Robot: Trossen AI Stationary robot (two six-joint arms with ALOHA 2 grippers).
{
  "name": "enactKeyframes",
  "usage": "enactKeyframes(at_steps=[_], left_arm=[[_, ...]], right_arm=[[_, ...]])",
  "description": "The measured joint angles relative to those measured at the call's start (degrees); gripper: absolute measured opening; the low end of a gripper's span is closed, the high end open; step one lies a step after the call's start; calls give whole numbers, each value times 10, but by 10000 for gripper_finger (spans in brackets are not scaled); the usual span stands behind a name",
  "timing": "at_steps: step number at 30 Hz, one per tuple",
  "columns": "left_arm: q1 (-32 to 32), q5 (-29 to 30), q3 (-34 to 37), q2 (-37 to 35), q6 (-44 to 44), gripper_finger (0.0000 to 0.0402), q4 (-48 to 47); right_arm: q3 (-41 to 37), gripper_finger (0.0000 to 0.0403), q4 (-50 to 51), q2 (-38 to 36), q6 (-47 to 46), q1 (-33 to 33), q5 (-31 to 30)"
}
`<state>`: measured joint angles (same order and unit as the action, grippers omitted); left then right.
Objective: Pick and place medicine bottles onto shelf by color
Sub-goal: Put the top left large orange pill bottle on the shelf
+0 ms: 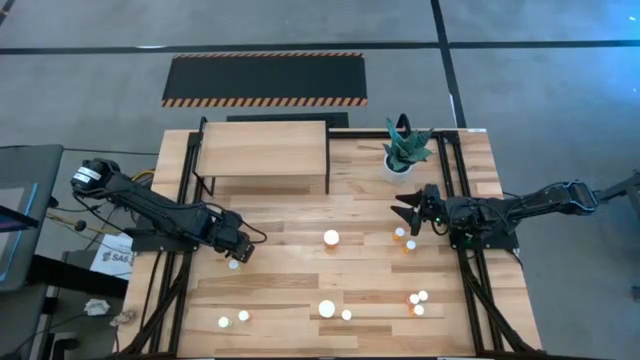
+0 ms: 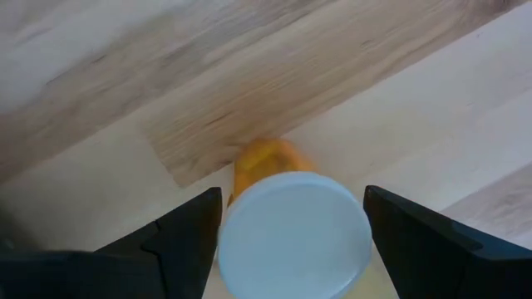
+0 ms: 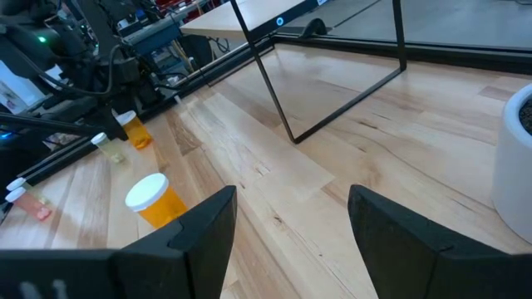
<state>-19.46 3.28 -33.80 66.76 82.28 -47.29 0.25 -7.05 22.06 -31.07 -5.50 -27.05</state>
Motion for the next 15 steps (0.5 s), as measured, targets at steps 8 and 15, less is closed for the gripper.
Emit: enactKeyframes(at_steps=[8,15], left_arm=[[0,9,0,0,0,279,-14],[0,12,0,0,1,260,-12]], right_arm=[[0,256,0,0,0,0,0],[0,256,0,0,0,0,0]])
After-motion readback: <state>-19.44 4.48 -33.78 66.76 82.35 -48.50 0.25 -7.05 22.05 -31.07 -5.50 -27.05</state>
